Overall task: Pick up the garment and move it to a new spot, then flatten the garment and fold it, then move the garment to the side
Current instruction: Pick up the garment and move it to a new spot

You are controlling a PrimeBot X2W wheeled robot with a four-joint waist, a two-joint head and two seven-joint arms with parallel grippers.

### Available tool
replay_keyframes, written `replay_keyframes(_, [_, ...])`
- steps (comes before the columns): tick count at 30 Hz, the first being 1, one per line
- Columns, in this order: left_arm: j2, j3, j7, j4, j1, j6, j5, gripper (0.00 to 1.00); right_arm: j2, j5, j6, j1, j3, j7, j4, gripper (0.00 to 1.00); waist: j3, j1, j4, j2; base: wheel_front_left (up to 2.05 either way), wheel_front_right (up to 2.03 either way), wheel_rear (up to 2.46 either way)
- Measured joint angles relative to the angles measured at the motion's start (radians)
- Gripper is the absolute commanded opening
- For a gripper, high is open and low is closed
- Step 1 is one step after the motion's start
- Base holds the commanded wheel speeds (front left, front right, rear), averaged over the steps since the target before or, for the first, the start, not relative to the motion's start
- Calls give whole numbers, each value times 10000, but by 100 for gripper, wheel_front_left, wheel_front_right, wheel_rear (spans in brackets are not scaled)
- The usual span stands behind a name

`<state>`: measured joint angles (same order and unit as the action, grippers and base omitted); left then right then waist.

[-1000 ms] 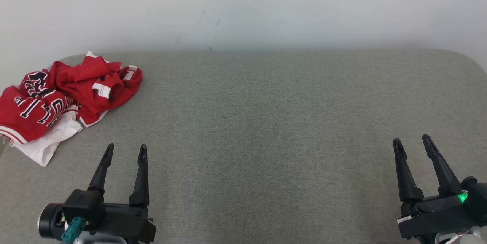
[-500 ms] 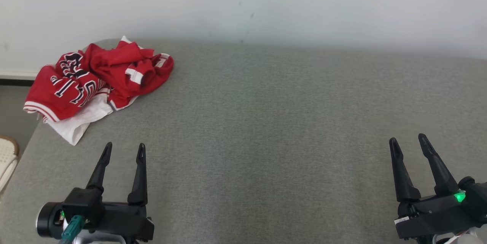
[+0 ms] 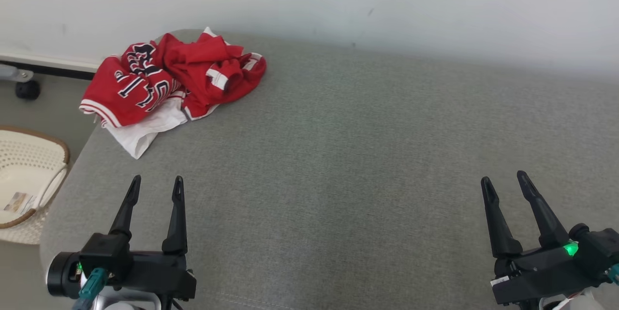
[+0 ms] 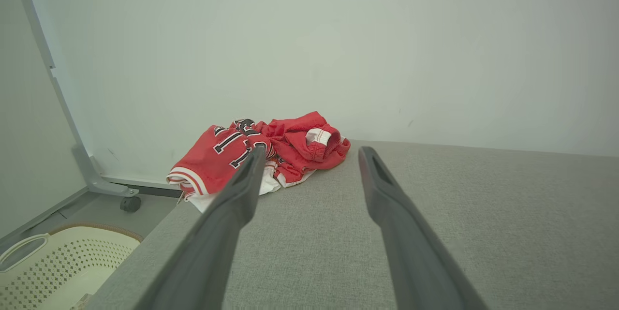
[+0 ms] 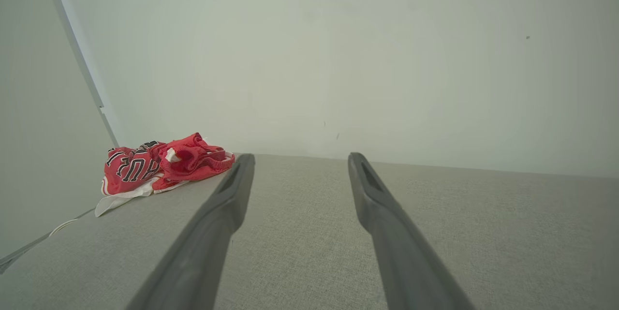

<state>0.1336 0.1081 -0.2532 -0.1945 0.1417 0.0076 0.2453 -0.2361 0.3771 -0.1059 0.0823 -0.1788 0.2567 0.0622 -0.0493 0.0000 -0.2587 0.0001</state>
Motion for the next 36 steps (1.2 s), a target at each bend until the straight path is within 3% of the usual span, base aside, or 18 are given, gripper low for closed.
replay_keyframes(16, [-111, -293, 0, -128, -11, 0, -10, 100, 38, -50, -90, 293, -322, 0, 196, 100, -111, 0, -1009, 0, 0, 0, 0])
replay_keyframes(36, [-150, -679, 0, -65, -36, -82, -10, 100, 81, -67, -146, 477, -568, 0, 314, 100, -134, 0, -1037, 0, 0, 0, 0])
